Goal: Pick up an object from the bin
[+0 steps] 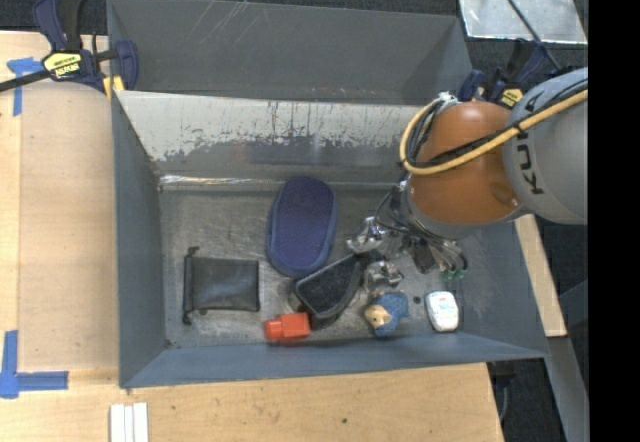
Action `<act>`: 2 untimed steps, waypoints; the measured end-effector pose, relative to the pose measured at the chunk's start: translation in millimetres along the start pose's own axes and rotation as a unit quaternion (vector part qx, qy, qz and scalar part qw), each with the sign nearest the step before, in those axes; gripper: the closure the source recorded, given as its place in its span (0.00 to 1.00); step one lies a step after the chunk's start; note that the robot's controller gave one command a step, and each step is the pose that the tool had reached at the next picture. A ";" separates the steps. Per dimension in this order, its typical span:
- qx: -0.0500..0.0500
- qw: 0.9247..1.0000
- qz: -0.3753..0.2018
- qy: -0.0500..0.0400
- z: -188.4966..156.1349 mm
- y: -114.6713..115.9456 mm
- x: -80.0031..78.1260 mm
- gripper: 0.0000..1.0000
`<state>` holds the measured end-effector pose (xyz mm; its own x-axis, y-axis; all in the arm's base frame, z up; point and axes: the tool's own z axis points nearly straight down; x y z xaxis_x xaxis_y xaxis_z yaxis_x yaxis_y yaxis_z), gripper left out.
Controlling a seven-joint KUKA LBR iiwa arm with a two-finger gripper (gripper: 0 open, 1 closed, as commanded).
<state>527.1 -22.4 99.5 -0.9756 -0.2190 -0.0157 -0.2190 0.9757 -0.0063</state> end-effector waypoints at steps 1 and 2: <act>-0.002 1.000 -0.015 0.006 -44.5 -1.6 7.6 1.00; -0.002 1.000 -0.015 0.004 -134.2 -5.5 9.9 1.00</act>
Offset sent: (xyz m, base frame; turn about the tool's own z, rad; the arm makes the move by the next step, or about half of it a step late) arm -0.0080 -0.0021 0.0436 -0.0308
